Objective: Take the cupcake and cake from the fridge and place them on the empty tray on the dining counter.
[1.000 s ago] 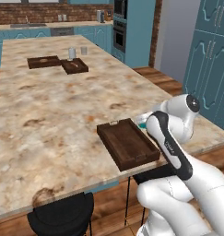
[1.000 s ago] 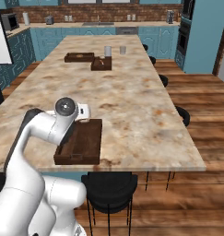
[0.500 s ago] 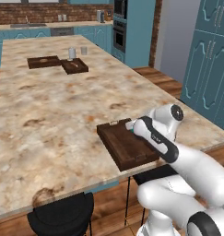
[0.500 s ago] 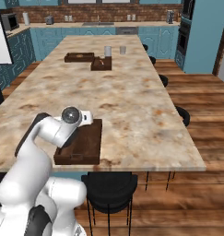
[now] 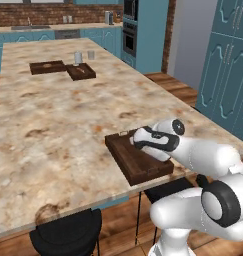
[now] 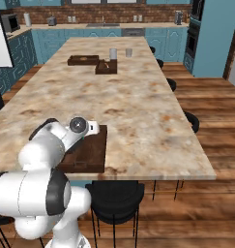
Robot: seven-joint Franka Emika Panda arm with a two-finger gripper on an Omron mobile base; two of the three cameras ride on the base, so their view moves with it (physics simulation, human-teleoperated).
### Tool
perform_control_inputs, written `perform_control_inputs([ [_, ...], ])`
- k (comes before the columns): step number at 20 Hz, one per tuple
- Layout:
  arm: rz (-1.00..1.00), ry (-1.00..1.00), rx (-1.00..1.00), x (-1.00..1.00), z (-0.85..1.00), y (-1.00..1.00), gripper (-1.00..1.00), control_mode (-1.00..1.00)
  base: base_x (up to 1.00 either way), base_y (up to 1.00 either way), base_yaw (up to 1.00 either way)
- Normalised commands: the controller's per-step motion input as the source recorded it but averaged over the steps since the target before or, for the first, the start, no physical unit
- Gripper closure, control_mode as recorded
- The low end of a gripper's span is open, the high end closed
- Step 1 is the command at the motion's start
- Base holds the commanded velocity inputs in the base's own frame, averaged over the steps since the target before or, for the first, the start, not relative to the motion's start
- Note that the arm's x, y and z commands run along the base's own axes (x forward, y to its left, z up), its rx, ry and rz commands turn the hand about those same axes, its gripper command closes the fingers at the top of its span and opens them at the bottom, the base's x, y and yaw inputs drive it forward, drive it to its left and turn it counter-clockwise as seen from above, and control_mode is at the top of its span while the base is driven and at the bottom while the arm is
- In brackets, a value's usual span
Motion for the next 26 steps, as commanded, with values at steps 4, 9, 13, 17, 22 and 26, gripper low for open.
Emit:
perform_control_inputs([
  [4, 0.00, 0.03, 0.00, 0.44, -0.39, 0.06, 1.00, -1.00, 0.00, 0.00, 0.00],
  [9, 0.00, 0.01, 0.00, 0.38, -0.39, 0.01, 1.00, -1.00, 0.00, 0.00, 0.00],
  [13, 0.00, 0.00, 0.00, 0.30, -0.39, 0.00, 1.00, -1.00, 0.00, 0.00, 0.00],
  [17, 0.00, 0.00, 0.00, 0.16, -0.32, 0.00, 1.00, -1.00, 0.00, 0.00, 0.00],
  [22, 0.00, 0.00, 0.00, 0.14, -0.29, 0.00, 1.00, -1.00, 0.00, 0.00, 0.00],
  [26, 0.00, 0.00, 0.00, 0.18, -0.29, -0.03, 1.00, -1.00, 0.00, 0.00, 0.00],
])
